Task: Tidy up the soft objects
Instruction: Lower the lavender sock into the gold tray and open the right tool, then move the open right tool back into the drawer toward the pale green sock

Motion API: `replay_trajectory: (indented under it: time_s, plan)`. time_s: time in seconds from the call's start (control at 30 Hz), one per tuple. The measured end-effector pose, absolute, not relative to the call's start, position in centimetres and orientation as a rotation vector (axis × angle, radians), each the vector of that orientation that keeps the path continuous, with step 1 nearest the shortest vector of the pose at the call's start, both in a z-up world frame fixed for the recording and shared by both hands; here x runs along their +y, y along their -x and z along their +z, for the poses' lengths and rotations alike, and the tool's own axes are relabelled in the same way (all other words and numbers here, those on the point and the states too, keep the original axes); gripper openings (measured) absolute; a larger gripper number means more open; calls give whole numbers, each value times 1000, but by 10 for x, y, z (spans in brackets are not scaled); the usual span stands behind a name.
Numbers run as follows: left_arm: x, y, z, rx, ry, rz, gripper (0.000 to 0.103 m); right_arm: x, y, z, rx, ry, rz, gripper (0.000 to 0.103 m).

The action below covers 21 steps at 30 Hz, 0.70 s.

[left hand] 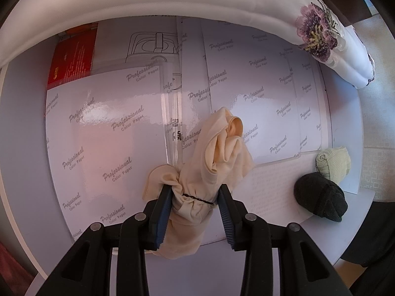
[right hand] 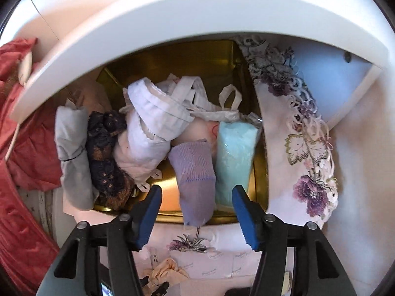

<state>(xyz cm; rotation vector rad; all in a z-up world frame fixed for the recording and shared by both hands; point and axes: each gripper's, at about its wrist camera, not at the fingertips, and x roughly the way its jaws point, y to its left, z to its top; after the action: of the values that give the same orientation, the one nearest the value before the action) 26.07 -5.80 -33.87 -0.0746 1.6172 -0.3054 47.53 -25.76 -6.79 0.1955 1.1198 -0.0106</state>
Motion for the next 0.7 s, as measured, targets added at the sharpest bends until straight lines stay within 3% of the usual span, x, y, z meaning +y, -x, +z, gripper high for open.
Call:
replay_trajectory:
  time_s: [0.4,0.7]
  plan:
    - [-58,-260,-339,1613,67,-310,38,-274,-406,-69,1119,-195,8,71]
    - [-59,-259,-339,1613,66,-314,38,-306,-369,-131,1395,-264,-49,77]
